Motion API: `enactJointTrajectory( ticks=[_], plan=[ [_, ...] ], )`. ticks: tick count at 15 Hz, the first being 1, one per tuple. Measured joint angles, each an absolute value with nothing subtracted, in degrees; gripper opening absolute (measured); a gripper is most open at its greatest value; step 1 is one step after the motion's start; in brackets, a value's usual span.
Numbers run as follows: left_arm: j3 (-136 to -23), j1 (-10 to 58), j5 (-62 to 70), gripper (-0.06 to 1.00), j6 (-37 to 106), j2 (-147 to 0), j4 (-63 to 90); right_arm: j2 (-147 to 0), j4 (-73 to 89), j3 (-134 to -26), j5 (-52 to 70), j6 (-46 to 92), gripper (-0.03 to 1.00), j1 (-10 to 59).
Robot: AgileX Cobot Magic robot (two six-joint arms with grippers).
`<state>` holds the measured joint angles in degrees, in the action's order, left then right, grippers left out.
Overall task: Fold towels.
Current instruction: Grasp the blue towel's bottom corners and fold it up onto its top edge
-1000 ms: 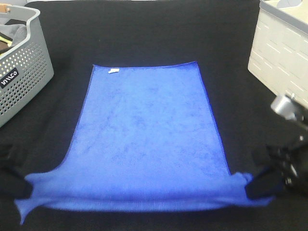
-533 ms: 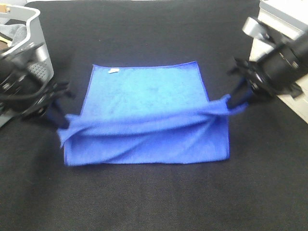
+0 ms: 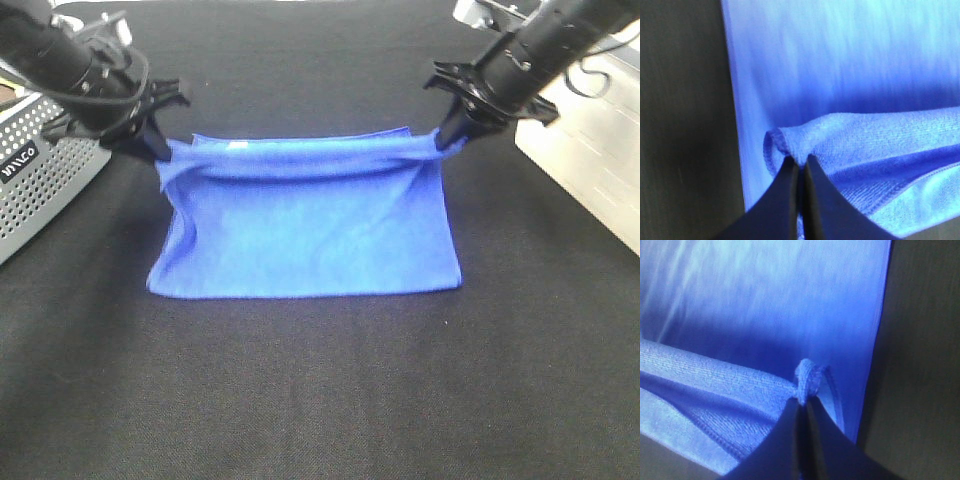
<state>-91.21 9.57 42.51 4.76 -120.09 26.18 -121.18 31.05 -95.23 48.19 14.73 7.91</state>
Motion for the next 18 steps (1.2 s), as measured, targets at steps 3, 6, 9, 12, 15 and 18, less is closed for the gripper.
enactJointTrajectory(
  ticks=[3,6,9,12,15,18],
  plan=[
    [-101.53,9.57,41.71,0.0,5.73,-127.48,26.18,-129.43,29.45,-107.31,48.19,14.15,0.0,7.91],
    [-107.54,9.57,35.24,0.0,5.9,-133.5,26.01,-137.91,25.9,-118.77,47.96,11.97,0.0,7.91],
    [-110.01,9.74,27.04,0.0,8.71,-137.57,26.87,-143.12,23.78,-123.24,45.38,11.52,0.0,7.91],
    [-110.01,10.71,24.64,0.09,10.49,-138.94,26.99,-144.1,23.38,-123.24,43.03,11.4,0.07,7.91],
    [-110.29,11.0,23.26,0.5,10.66,-139.23,26.99,-144.16,22.75,-123.3,43.49,8.88,0.52,7.91],
    [-110.29,11.0,27.96,0.7,10.66,-137.97,26.41,-141.64,18.91,-123.36,50.99,8.71,0.77,7.91]
  ],
)
